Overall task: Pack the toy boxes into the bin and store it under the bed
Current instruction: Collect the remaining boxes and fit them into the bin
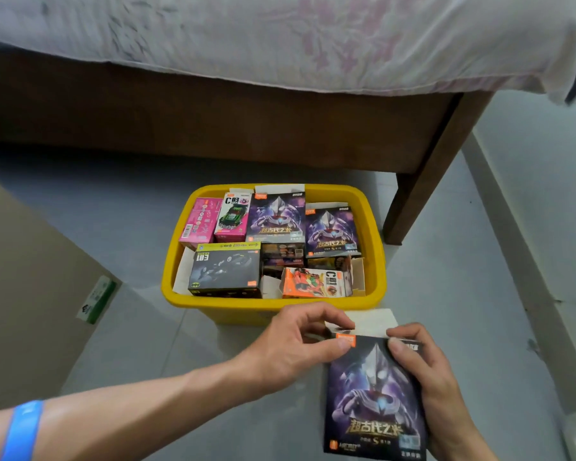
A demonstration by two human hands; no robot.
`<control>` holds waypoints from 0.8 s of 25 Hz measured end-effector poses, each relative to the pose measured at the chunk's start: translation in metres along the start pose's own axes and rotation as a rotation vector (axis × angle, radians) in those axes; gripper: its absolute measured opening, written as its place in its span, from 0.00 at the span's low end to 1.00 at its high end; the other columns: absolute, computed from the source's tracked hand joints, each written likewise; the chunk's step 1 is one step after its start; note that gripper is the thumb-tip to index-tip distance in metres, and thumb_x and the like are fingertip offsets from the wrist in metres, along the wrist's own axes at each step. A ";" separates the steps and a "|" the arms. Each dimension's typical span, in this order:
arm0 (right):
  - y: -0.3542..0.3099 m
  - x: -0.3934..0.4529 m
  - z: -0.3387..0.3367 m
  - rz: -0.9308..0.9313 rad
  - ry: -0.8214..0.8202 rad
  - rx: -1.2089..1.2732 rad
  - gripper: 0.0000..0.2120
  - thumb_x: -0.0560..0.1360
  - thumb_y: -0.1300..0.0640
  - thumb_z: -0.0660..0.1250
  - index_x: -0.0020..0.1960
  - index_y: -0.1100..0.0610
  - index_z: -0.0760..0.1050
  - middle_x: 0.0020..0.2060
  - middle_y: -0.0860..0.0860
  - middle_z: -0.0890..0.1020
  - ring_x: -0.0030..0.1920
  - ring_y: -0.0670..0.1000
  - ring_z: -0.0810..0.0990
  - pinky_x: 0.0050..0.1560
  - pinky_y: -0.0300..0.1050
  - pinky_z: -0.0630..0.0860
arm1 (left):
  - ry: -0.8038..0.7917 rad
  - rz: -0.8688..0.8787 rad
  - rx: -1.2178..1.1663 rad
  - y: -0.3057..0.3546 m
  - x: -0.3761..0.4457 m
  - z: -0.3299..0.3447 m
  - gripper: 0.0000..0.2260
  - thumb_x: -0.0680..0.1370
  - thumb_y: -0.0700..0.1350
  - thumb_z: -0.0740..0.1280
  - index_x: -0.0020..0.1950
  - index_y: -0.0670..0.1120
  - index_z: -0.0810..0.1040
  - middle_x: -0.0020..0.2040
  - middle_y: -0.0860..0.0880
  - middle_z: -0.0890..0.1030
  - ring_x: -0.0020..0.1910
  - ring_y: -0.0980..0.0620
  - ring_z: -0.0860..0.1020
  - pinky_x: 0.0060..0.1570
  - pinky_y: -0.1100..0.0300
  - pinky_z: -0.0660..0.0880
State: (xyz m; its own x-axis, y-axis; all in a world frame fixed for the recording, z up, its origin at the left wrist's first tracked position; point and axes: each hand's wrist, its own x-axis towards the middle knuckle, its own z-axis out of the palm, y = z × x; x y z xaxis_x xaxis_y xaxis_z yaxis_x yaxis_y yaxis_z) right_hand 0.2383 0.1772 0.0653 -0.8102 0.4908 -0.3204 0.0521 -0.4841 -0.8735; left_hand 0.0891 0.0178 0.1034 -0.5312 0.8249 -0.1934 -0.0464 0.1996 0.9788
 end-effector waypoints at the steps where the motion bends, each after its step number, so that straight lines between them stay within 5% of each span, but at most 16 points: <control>1: 0.000 -0.003 0.001 -0.012 0.011 -0.010 0.19 0.63 0.57 0.79 0.45 0.60 0.72 0.42 0.66 0.82 0.37 0.64 0.83 0.31 0.50 0.80 | -0.003 -0.009 -0.013 0.001 -0.002 -0.001 0.07 0.74 0.46 0.74 0.52 0.47 0.84 0.50 0.42 0.84 0.48 0.51 0.82 0.55 0.50 0.79; 5: -0.004 -0.014 0.014 -0.057 0.055 -0.041 0.26 0.61 0.47 0.82 0.42 0.60 0.71 0.41 0.70 0.81 0.36 0.66 0.83 0.32 0.51 0.80 | -0.010 0.019 -0.086 0.011 0.002 -0.009 0.09 0.74 0.45 0.71 0.49 0.40 0.84 0.45 0.45 0.85 0.47 0.51 0.82 0.48 0.59 0.78; 8: -0.017 -0.012 0.030 -0.139 0.090 -0.039 0.28 0.60 0.44 0.83 0.48 0.56 0.72 0.44 0.63 0.83 0.39 0.67 0.83 0.33 0.52 0.81 | 0.017 0.073 -0.115 0.026 0.010 -0.011 0.06 0.77 0.41 0.71 0.47 0.38 0.84 0.44 0.45 0.85 0.44 0.52 0.82 0.46 0.62 0.77; 12: -0.042 0.030 0.052 -0.247 0.068 -0.047 0.27 0.68 0.51 0.77 0.63 0.40 0.71 0.54 0.54 0.83 0.46 0.60 0.86 0.39 0.54 0.83 | 0.324 0.085 -0.161 0.048 0.031 -0.023 0.09 0.76 0.39 0.72 0.56 0.42 0.80 0.52 0.43 0.83 0.49 0.49 0.82 0.47 0.58 0.80; 15: -0.055 0.056 0.067 -0.245 0.013 -0.091 0.15 0.68 0.48 0.76 0.49 0.54 0.77 0.51 0.65 0.82 0.44 0.63 0.85 0.38 0.54 0.83 | 0.293 0.004 -0.249 0.061 0.044 -0.038 0.12 0.78 0.42 0.69 0.60 0.51 0.77 0.56 0.46 0.79 0.53 0.46 0.81 0.46 0.53 0.81; 17: -0.057 0.067 0.074 -0.239 -0.006 -0.122 0.13 0.67 0.48 0.76 0.41 0.55 0.76 0.48 0.65 0.82 0.43 0.64 0.85 0.38 0.52 0.82 | 0.230 -0.004 -0.244 0.064 0.047 -0.042 0.05 0.81 0.44 0.65 0.52 0.50 0.81 0.49 0.46 0.81 0.48 0.45 0.81 0.42 0.56 0.80; 20: -0.061 0.080 0.084 -0.216 -0.123 -0.359 0.11 0.72 0.44 0.73 0.47 0.47 0.76 0.49 0.54 0.84 0.45 0.56 0.86 0.35 0.45 0.81 | 0.432 0.022 -0.129 0.058 0.056 -0.046 0.12 0.83 0.46 0.61 0.42 0.49 0.78 0.45 0.41 0.81 0.47 0.38 0.81 0.43 0.48 0.79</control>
State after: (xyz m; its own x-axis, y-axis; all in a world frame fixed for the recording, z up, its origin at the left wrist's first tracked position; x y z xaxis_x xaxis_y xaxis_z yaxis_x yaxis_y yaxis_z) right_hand 0.1214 0.1849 0.1241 -0.8870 0.4531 -0.0892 0.0560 -0.0862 -0.9947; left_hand 0.0178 0.0513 0.1520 -0.8363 0.5262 -0.1536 -0.1220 0.0945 0.9880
